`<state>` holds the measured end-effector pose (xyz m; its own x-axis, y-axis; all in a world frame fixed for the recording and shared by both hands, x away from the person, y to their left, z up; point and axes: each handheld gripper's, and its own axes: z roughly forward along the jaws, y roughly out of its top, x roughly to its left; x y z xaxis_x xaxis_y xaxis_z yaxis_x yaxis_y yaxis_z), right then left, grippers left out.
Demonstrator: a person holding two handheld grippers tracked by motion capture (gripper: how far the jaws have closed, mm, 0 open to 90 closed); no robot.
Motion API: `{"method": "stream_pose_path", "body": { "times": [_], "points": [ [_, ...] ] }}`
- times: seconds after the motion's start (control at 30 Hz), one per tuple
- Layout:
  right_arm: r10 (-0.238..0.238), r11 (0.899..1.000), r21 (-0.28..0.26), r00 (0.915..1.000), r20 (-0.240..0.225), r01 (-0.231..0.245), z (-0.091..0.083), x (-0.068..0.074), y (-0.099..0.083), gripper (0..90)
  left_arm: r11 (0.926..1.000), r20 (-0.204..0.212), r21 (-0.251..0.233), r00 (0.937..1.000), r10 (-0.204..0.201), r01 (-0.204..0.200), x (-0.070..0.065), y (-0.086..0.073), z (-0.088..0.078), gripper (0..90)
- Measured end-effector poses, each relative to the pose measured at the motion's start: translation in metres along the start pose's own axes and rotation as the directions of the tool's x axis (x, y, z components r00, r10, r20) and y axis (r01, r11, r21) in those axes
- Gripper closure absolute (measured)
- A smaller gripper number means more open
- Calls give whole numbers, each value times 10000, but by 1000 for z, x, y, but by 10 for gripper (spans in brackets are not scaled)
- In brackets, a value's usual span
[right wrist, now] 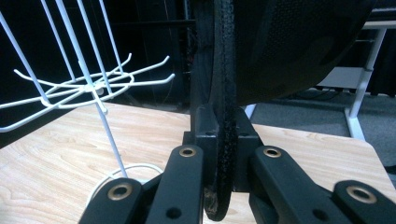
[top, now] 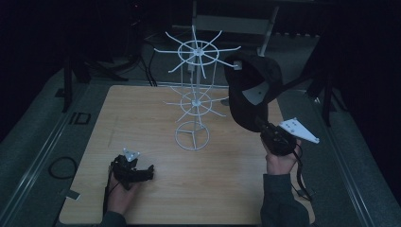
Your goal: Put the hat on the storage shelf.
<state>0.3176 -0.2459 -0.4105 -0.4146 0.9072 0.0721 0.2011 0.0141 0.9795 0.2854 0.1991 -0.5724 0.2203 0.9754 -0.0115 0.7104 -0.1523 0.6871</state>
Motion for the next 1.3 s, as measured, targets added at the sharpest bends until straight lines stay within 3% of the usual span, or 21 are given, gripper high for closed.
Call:
{"method": "stream_pose_path", "body": {
  "times": [0.43, 1.3],
  "points": [
    [-296, 9991, -302, 9995, 64, 298, -7, 5, 8, 856, 10000, 4, 13, 10000, 22, -22, 0, 0, 0, 2],
    [-351, 9958, -840, 9993, 89, 357, -17, 9, 17, 856, 10000, 13, 13, 10000, 14, -14, 0, 0, 0, 2]
  ]
}}
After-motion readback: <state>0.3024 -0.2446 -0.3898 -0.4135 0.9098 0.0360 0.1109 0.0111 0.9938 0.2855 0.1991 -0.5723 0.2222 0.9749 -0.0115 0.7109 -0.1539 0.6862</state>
